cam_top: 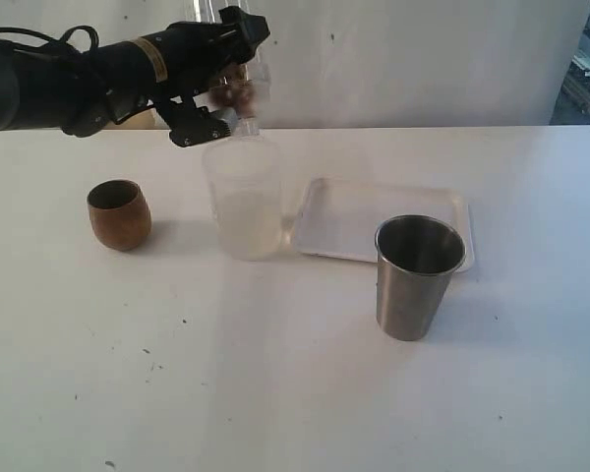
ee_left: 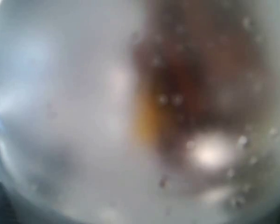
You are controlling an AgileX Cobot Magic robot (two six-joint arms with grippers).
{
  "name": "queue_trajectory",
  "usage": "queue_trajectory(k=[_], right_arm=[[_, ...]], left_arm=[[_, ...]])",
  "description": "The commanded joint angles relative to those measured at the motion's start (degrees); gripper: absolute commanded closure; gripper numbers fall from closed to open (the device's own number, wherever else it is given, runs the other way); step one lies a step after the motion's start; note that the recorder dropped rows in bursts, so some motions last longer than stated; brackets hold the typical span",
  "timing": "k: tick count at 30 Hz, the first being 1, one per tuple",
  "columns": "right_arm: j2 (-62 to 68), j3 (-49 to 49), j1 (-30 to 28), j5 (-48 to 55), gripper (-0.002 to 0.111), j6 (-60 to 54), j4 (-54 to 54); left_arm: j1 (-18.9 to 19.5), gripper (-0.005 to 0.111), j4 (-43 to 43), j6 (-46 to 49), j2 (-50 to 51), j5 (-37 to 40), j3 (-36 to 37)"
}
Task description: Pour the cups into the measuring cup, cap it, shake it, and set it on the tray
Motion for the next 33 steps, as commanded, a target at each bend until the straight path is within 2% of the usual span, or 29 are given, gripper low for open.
queue_trajectory(k=[1, 33], right_arm=[[-0.32, 0.10, -0.11, -0.22, 0.106, 0.25, 0.05], [-0.32, 0.10, -0.11, -0.22, 0.106, 0.25, 0.05]], left_arm=[[-0.07, 0.107, 0.00, -0.38, -0.75, -2.19, -0.47], [-0.50, 0.107, 0.00, -0.38, -0.75, -0.79, -0.47]])
